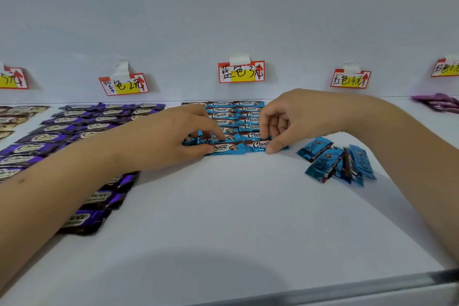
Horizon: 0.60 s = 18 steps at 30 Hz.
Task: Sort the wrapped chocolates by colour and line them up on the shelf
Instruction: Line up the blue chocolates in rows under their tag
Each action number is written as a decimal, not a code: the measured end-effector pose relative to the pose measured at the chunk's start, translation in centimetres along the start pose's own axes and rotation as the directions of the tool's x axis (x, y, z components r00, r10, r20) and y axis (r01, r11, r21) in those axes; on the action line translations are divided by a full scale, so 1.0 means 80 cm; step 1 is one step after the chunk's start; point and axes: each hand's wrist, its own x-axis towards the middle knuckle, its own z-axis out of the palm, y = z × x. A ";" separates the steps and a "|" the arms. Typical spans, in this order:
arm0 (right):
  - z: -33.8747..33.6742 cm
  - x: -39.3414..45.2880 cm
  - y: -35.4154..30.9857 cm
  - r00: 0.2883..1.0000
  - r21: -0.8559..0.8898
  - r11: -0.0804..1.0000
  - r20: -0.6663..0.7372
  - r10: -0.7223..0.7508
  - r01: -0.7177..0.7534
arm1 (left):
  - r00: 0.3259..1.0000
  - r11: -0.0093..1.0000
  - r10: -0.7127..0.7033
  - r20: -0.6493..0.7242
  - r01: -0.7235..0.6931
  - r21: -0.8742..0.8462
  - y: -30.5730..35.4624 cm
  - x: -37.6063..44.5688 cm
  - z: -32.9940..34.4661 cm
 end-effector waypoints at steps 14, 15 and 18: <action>-0.028 -0.016 0.043 0.911 -0.058 0.986 -0.393 0.124 -0.159 | 0.989 0.995 0.014 -0.149 -0.028 -0.096 0.024 0.005 -0.001; -0.032 -0.022 0.051 0.911 -0.066 0.979 -0.383 0.156 -0.195 | 0.984 0.991 0.014 -0.177 -0.037 -0.126 0.035 0.008 0.001; -0.035 -0.048 0.062 0.939 -0.157 0.947 -0.251 0.236 -0.280 | 0.984 0.980 -0.001 -0.178 -0.034 -0.194 0.073 0.015 0.016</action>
